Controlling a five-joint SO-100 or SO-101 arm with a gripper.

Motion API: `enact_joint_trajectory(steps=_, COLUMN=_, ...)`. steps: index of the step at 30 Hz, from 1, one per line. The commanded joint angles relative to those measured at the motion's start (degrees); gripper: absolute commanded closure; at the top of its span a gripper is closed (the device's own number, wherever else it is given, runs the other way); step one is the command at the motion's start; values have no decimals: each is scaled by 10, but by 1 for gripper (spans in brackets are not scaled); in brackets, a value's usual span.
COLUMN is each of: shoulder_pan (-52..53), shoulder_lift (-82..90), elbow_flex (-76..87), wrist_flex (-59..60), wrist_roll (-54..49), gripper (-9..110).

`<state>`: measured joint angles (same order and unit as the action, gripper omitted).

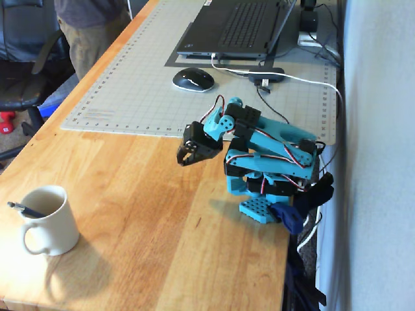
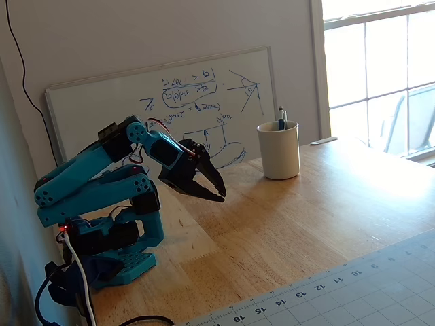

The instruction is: Grasp a pen and put it in a mug.

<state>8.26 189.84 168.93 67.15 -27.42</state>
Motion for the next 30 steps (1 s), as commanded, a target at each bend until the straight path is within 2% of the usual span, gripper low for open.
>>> enact_joint_trajectory(steps=1, shoulder_pan=4, shoulder_lift=23, elbow_flex=2, wrist_flex=33, wrist_roll=7, gripper=100)
enact_joint_trajectory(steps=8, shoulder_pan=-2, shoulder_lift=22, elbow_flex=5, wrist_flex=36, wrist_roll=19, gripper=100)
enact_joint_trajectory(steps=16, shoulder_pan=-4, shoulder_lift=22, elbow_flex=6, wrist_flex=12, wrist_roll=198, gripper=100)
enact_joint_trajectory(steps=21, shoulder_pan=-4, shoulder_lift=22, elbow_flex=33, wrist_flex=4, wrist_roll=269, gripper=100)
enact_joint_trajectory(steps=30, shoulder_pan=-4, shoulder_lift=21, elbow_flex=107, wrist_flex=-36, wrist_roll=272, gripper=100)
